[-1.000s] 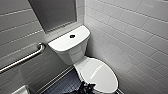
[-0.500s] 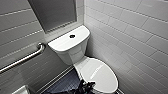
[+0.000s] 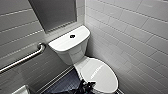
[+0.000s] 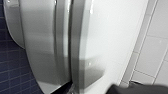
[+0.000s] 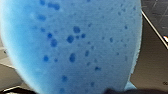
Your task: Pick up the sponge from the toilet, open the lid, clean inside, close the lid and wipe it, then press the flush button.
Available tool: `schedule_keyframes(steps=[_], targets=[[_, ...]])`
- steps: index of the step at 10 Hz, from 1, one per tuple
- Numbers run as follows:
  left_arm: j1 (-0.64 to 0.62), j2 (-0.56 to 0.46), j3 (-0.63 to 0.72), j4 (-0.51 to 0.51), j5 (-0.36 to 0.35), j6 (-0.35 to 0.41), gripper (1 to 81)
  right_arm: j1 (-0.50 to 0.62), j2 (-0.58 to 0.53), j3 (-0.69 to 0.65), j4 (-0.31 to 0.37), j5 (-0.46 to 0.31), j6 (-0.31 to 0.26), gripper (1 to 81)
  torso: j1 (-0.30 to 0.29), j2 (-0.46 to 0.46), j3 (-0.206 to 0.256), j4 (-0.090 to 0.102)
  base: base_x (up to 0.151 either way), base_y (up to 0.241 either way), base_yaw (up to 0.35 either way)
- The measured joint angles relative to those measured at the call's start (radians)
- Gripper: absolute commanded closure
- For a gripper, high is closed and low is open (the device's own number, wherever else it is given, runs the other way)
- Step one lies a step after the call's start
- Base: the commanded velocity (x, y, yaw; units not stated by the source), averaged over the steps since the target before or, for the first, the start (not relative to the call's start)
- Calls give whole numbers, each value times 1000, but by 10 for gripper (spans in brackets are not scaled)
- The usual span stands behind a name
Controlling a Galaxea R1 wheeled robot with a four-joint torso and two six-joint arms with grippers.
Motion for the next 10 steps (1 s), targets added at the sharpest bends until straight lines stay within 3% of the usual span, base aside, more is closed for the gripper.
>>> schedule_keyframes(steps=[5,10], targets=[[-1,46,-46,7,-17,-4,10,0,0,0,0,0,0,811,0,0,0,0,0,0,0],[-26,9,22,5,36,-50,10,0,-3,8,0,0,0,811,0,0,0,0,0,0,0]])
